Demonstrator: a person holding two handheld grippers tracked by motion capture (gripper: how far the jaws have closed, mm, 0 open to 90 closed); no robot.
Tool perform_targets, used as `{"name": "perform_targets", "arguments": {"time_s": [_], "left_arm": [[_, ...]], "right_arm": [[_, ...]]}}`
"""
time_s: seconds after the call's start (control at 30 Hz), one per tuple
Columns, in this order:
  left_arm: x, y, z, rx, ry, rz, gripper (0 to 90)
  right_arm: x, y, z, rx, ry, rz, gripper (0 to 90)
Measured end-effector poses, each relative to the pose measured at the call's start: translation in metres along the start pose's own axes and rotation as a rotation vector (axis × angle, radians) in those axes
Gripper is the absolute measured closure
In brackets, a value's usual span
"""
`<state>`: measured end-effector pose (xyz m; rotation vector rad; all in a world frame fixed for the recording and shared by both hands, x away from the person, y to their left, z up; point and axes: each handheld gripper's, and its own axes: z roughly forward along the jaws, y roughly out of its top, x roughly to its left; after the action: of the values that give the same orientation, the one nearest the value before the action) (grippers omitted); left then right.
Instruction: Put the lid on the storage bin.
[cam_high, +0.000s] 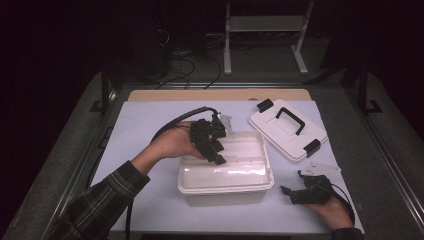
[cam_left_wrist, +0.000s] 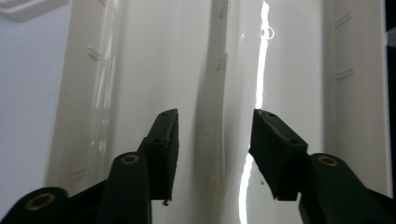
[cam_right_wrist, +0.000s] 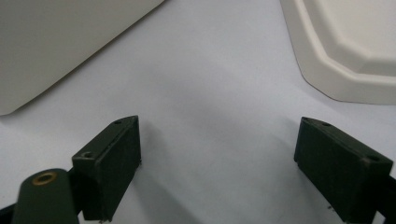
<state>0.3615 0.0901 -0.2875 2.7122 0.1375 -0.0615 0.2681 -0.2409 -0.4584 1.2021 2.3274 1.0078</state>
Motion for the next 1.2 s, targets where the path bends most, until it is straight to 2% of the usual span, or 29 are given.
{"name": "perform_targets", "arguments": {"time_s": [0.17,0.3,0.47,0.6,0.87,1.0,1.2], "left_arm": [[-0.001,-0.019,-0.017,-0.015,0.023,-0.016,35.6],[-0.004,-0.036,-0.03,-0.034,0.061,-0.036,27.8],[-0.007,-0.058,-0.045,-0.048,0.093,-0.075,18.9],[-0.009,-0.082,-0.052,-0.05,0.126,-0.114,14.5],[-0.011,-0.126,-0.05,-0.06,0.155,-0.177,8.7],[-0.013,-0.148,-0.045,-0.077,0.187,-0.209,7.3],[-0.013,-0.182,-0.024,-0.084,0.252,-0.279,5.0]], "right_arm": [[0.001,0.0,0.0,0.004,-0.004,-0.004,13.9],[0.001,0.0,0.0,0.006,-0.005,-0.005,13.9],[0.001,0.001,0.0,0.007,-0.004,-0.003,13.8],[0.001,0.0,0.0,0.006,-0.004,-0.003,13.8],[0.001,0.0,0.0,0.006,-0.006,-0.005,13.7],[0.001,0.0,0.0,0.006,-0.006,-0.006,13.7],[0.001,0.0,0.0,0.006,-0.005,-0.006,13.7]]}}
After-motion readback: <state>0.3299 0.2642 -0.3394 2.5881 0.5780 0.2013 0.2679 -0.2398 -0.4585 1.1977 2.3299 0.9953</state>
